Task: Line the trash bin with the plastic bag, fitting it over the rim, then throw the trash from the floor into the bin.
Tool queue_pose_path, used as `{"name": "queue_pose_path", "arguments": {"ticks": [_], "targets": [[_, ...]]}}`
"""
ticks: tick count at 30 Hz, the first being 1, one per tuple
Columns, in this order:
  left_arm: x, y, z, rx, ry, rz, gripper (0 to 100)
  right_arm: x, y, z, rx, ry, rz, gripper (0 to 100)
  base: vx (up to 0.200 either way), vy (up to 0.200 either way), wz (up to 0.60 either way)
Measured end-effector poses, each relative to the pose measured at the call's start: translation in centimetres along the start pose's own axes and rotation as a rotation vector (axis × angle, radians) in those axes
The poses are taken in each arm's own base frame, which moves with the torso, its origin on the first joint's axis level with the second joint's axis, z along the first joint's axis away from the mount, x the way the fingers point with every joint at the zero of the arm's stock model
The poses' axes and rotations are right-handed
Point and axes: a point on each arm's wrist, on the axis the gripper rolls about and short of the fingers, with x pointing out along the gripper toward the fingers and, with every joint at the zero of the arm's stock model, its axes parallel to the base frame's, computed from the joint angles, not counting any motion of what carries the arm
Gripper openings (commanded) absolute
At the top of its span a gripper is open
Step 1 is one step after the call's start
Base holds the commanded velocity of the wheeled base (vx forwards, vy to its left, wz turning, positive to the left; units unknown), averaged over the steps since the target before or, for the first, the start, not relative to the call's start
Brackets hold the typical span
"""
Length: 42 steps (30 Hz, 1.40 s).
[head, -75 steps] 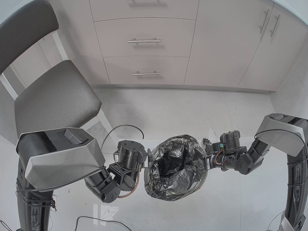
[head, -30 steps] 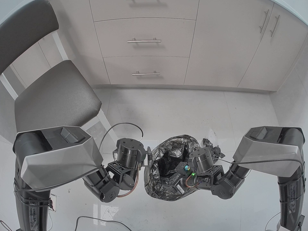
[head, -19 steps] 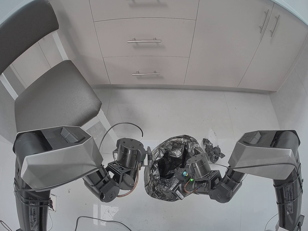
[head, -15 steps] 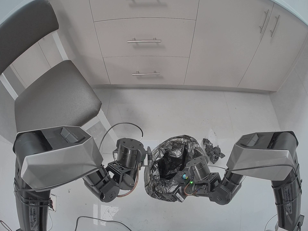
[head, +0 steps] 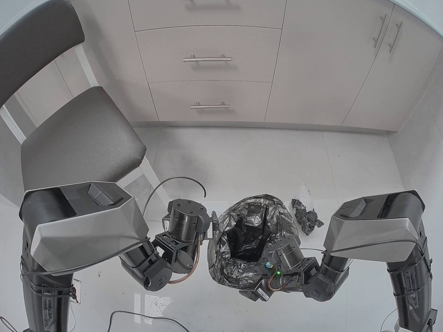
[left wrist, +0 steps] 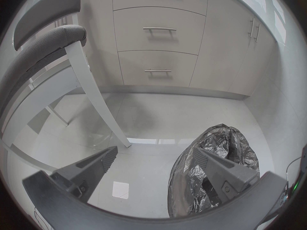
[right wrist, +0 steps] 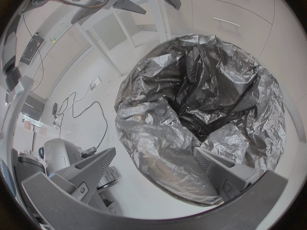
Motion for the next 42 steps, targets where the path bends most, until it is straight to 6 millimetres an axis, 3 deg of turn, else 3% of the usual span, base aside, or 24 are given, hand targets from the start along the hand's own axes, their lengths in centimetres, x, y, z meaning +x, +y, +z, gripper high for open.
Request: {"name": "queue_pose_path", "arguments": {"ticks": [6,16,23,29,34,42], "targets": [[0.0,0.0,0.0,0.0,0.001,-0.001,100,-0.3,0.1,-0.4,0.008,-0.013,-0.005,100,0.0,0.0,0.0],[-0.6,-0.1,0.5,-0.004,-0.008,-0.008,100,-1.7,-0.5,1.4,0.115,-0.152,-0.045,100,0.0,0.0,0.0],[-2.4,-0.5,1.5,-0.006,-0.025,-0.039,100,-5.9,-0.8,4.1,0.208,-0.266,-0.051,100,0.0,0.0,0.0],[-4.7,-0.7,3.0,-0.016,-0.053,-0.075,100,-11.3,-1.6,6.6,0.244,-0.397,-0.076,100,0.0,0.0,0.0],[-7.2,0.0,5.2,-0.039,-0.093,-0.097,100,-15.7,-4.6,7.5,0.303,-0.473,-0.173,100,0.0,0.0,0.0],[-12.0,2.6,9.6,-0.061,-0.133,-0.096,100,-19.9,-11.7,8.4,0.413,-0.548,-0.376,100,0.0,0.0,0.0]]}}
